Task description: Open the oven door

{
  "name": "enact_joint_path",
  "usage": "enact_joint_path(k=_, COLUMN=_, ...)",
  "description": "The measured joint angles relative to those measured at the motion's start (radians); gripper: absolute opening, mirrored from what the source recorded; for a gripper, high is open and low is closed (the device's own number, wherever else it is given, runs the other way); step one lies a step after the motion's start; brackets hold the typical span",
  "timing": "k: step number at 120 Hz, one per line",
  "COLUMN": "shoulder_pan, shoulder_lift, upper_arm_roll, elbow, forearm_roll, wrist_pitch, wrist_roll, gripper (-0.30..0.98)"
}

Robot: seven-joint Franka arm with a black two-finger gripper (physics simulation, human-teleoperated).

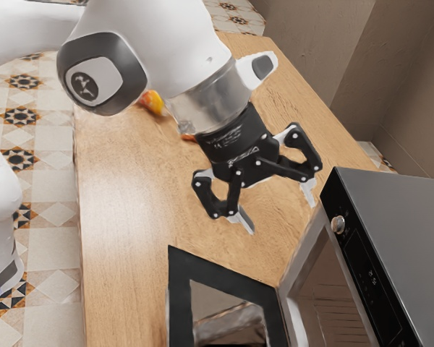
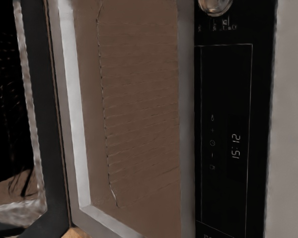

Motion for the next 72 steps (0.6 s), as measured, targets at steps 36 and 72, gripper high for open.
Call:
enact_joint_path(k=36, shoulder_pan=-0.655, shoulder_lift=0.115, upper_arm_roll=0.995, elbow=-0.011, forearm_roll=0.310, wrist_pitch=-0.472, wrist_roll=-0.228, gripper=0.68)
enact_joint_path(k=72, shoulder_pan=-0.550, shoulder_lift=0.022, upper_arm_roll=0.992, elbow=-0.153, forearm_roll=0.317, wrist_pitch=-0.543, wrist_roll=-0.365, gripper=0.69)
